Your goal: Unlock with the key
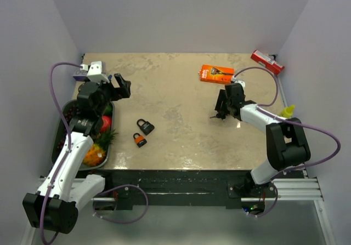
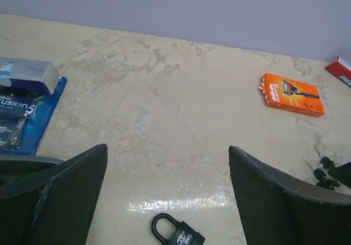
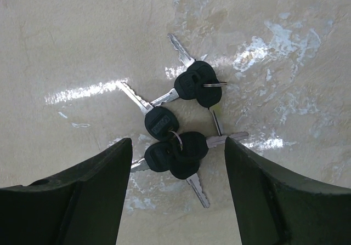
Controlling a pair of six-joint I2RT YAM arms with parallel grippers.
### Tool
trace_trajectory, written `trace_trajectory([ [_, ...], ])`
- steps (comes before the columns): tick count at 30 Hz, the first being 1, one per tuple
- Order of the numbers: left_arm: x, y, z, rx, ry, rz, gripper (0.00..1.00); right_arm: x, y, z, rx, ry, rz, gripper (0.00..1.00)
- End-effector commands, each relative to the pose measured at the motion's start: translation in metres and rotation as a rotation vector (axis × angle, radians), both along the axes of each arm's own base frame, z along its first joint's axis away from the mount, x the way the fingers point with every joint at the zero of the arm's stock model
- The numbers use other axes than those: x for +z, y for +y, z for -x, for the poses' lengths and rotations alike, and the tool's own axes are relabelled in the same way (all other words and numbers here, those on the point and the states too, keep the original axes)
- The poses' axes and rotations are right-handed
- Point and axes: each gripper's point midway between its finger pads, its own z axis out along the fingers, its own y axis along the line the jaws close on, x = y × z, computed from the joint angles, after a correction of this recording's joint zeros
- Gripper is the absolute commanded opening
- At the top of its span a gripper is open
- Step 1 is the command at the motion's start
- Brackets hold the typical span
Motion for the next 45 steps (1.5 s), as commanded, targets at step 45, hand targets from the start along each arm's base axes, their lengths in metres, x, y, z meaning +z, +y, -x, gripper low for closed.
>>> trace_trajectory([
  [45, 0.004, -0.009, -0.001, -0.029, -0.017, 0.029, 0.95, -0.034, 0.043, -0.019, -0.02, 0.05, -0.053, 0.68],
])
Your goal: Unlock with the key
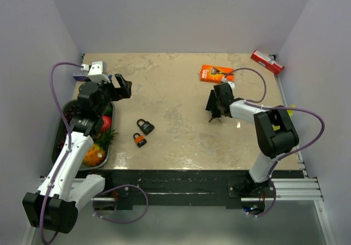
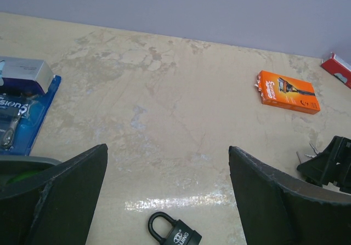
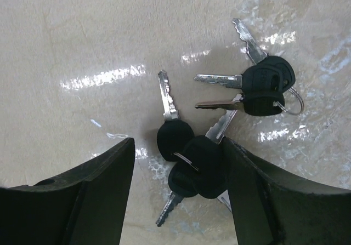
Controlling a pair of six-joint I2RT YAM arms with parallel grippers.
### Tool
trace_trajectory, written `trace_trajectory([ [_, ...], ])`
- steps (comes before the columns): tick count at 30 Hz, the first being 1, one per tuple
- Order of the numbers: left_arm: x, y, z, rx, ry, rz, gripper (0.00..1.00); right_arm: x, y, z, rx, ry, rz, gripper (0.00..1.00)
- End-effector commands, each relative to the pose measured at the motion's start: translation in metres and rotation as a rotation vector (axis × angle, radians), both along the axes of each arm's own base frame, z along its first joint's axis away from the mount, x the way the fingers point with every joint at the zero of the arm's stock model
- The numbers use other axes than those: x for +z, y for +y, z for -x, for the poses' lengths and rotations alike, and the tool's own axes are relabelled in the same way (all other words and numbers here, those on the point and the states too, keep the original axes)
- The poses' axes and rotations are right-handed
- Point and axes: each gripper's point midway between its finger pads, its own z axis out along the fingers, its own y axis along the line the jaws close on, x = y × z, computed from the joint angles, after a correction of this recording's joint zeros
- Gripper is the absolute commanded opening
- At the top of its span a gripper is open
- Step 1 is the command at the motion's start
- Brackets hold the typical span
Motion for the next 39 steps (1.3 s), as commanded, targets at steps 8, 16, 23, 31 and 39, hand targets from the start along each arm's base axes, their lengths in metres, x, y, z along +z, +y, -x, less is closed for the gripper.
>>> trace_trajectory([
  [8, 0.006, -0.004, -0.002, -0.01, -0.024, 0.02, 0.95, -0.001, -0.004, -0.016, -0.051, -0.015, 0.038, 0.59],
  [16, 0.004, -0.009, -0.001, -0.033, -0.018, 0.022, 0.95, 0.005, 0.001, -0.017, -0.044, -0.043, 0.007, 0.25],
  [23, 0.003, -0.009, -0.001, -0.034, -0.013, 0.023, 0.95, 0.015, 0.005, -0.015, -0.016, -0.077, -0.022, 0.15],
  [31, 0.0, -0.011, -0.002, -0.036, -0.005, 0.019, 0.95, 0.024, 0.007, -0.011, 0.025, -0.101, -0.032, 0.0],
  [39, -0.001, -0.011, 0.0, -0.039, 0.0, 0.016, 0.95, 0.042, 0.009, -0.001, 0.084, -0.14, -0.041, 0.0],
])
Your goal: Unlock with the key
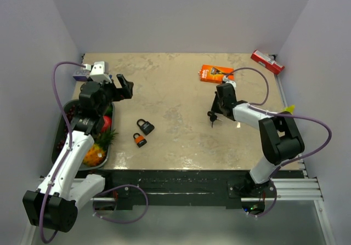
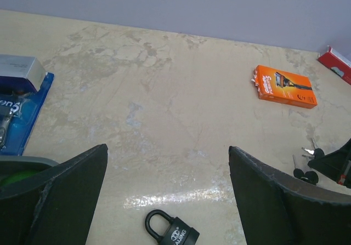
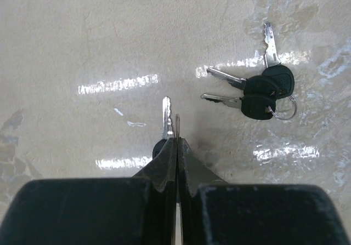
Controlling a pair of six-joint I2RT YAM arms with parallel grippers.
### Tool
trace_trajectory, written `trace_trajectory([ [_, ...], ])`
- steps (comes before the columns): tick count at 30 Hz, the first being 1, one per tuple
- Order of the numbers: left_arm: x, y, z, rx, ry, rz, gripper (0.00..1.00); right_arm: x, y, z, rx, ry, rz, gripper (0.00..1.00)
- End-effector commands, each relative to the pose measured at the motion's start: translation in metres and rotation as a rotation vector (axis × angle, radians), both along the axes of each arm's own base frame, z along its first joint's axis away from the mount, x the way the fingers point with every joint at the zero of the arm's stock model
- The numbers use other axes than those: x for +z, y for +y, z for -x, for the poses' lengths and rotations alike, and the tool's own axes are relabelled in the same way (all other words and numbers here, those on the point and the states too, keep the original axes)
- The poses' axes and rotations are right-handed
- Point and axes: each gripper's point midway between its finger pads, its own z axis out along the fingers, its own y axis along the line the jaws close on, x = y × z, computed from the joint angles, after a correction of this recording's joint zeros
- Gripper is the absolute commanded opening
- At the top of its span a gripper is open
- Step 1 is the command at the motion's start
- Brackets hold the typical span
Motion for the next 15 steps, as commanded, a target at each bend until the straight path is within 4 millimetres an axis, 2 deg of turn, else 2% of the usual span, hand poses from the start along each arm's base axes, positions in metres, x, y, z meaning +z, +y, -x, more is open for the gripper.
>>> trace_trajectory([
  [1, 0.003, -0.006, 0.001, -0.022, -0.016, 0.015, 0.95, 0.025, 0.004, 0.002, 0.049, -0.072, -0.01, 0.0],
  [3, 0.005, -0.013, 0.003, -0.068, -0.027, 0.014, 0.95, 0.031, 0.011, 0.001, 0.083, -0.101, -0.038, 0.0],
  [5, 0.01, -0.023, 0.004, -0.119, -0.053, 0.018, 0.95, 0.047, 0.017, -0.001, 0.114, -0.155, -0.072, 0.0],
  [6, 0.011, -0.033, 0.007, -0.171, -0.062, 0.025, 0.95, 0.05, 0.021, 0.001, 0.143, -0.163, -0.086, 0.0],
  [9, 0.016, -0.048, 0.01, -0.249, -0.091, 0.027, 0.95, 0.062, 0.024, 0.0, 0.171, -0.188, -0.086, 0.0],
  [13, 0.012, -0.059, 0.01, -0.3, -0.08, 0.029, 0.95, 0.051, 0.011, 0.009, 0.129, -0.107, -0.029, 0.0],
  [14, 0.011, -0.059, 0.01, -0.304, -0.075, 0.031, 0.95, 0.044, 0.006, 0.014, 0.117, -0.068, -0.004, 0.04],
  [15, 0.01, -0.061, 0.01, -0.309, -0.073, 0.03, 0.95, 0.042, 0.003, 0.014, 0.116, -0.06, 0.012, 0.13],
])
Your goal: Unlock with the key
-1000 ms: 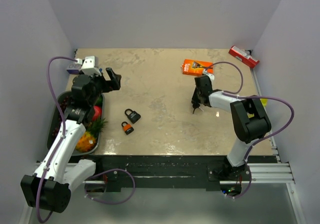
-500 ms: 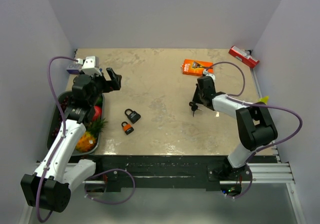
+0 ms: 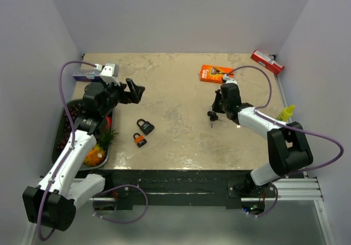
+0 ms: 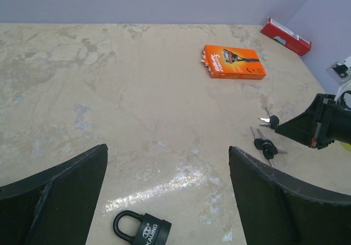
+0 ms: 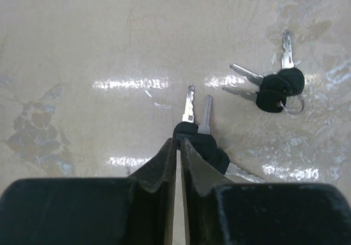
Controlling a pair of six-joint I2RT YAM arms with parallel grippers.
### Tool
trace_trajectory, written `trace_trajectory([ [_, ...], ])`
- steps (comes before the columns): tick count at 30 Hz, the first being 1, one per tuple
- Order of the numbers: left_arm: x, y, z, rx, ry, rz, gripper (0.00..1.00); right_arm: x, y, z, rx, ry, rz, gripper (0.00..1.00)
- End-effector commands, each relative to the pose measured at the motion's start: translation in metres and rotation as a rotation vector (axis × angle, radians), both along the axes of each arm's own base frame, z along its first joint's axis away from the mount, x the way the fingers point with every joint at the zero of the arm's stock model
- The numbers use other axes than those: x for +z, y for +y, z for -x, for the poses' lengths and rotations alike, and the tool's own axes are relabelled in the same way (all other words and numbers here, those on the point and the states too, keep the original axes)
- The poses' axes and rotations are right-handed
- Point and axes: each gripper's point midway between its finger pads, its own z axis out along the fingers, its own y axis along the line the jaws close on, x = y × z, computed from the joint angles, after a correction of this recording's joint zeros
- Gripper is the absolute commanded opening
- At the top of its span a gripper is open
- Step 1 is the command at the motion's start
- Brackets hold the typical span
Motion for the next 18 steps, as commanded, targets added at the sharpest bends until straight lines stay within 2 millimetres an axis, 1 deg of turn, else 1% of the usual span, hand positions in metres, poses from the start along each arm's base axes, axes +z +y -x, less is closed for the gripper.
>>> trace_trajectory([
  [1, 0.01, -0.015, -0.001, -0.08, -0.048, 0.005, 0.95, 0.001, -0.011, 0.003, -0.014, 0.041, 0.078, 0.2],
  [2, 0.01, -0.015, -0.001, -0.082, -0.047, 0.005, 0.95, -0.004, -0.013, 0.004, -0.018, 0.055, 0.09, 0.25],
  [4, 0.009, -0.015, -0.001, -0.082, -0.042, 0.004, 0.95, -0.009, -0.012, 0.004, -0.016, 0.072, 0.086, 0.32],
  [8, 0.007, -0.016, -0.001, -0.081, -0.036, 0.001, 0.95, -0.021, -0.005, 0.002, -0.012, 0.11, 0.062, 0.35],
  [9, 0.007, -0.015, -0.002, -0.075, -0.035, -0.002, 0.95, -0.026, -0.006, 0.002, -0.015, 0.127, 0.056, 0.35],
  [11, 0.006, -0.015, -0.002, -0.072, -0.033, -0.005, 0.95, -0.028, -0.007, 0.0, -0.021, 0.135, 0.027, 0.37],
  [14, 0.006, -0.014, -0.003, -0.066, -0.032, -0.007, 0.95, -0.03, -0.014, -0.002, -0.031, 0.143, -0.03, 0.4],
  [15, 0.005, -0.014, -0.003, -0.066, -0.03, -0.007, 0.95, -0.033, -0.019, -0.001, -0.04, 0.15, -0.04, 0.41],
  [18, 0.005, -0.014, -0.002, -0.068, -0.03, -0.007, 0.95, -0.035, -0.022, 0.0, -0.044, 0.151, -0.038, 0.43],
])
